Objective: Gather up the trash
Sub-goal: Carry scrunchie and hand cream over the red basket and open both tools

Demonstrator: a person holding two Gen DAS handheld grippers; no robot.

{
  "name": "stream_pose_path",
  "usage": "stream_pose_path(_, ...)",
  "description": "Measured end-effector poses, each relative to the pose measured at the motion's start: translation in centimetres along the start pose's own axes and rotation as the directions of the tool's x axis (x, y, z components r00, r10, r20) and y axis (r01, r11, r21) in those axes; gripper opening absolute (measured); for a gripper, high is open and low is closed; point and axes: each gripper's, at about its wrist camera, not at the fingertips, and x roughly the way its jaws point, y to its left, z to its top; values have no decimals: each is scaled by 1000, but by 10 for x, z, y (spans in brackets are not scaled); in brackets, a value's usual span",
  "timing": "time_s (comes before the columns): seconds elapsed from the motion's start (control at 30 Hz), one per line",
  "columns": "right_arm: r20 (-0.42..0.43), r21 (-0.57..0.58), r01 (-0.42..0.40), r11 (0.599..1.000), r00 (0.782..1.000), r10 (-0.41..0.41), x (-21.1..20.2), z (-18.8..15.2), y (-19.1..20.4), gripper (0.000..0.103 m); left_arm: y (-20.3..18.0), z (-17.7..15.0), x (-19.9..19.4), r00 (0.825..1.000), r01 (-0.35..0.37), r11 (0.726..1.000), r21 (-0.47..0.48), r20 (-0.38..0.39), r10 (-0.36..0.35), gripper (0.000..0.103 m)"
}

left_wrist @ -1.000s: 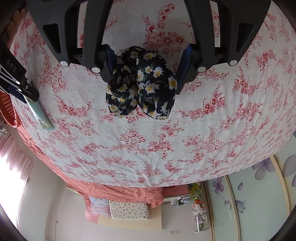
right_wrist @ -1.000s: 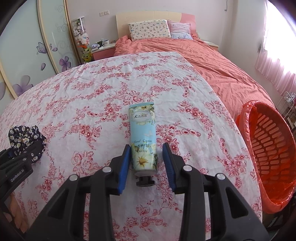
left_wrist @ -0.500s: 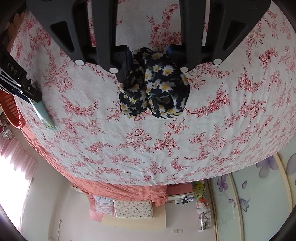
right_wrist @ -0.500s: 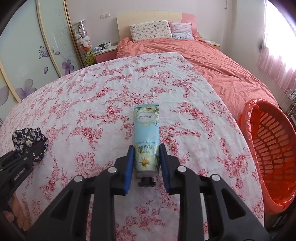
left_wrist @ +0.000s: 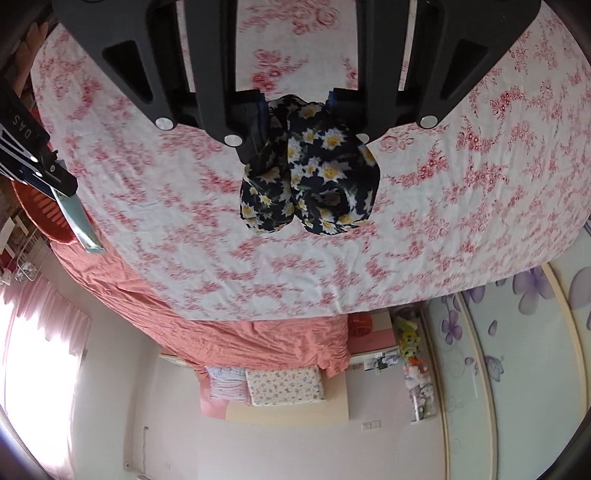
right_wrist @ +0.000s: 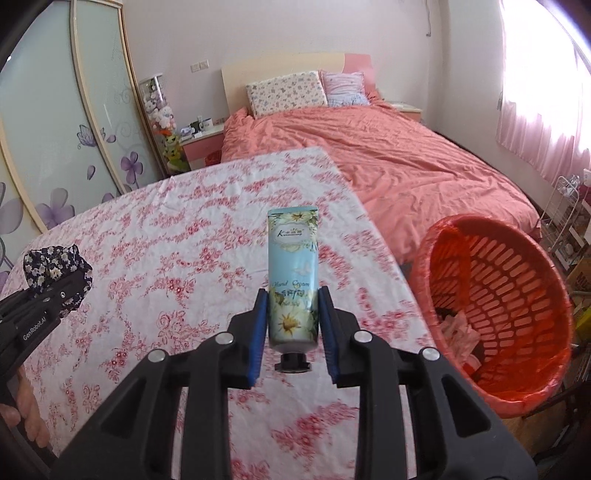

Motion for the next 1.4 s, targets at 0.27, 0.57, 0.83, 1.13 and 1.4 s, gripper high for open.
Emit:
stream_pose_path(0.27,84,-3,67,998,994,-67,-49,1,-34,27,-55,6,-25,995,98,992,75,15,-99,23)
stream_pose_path(0.57,140,89,99,991,984,-111,-89,7,-97,27,-122,15,-52,946,318,943,101,24,-322,23)
stream_pose_path(0.83,163,199,110,974,976,-144,-106,14,-167,27,-199,25,-53,900,427,884,191,2,-436,23)
stream_pose_path(1.13,138,295,91,951,981,-136,-75,23,-234,29,-274,34,-4,882,467,847,254,-65,-466,49)
stream_pose_path(1.4,108,333,108,937,982,-152,-57,12,-252,63,-271,26,20,902,432,876,215,-105,-419,68)
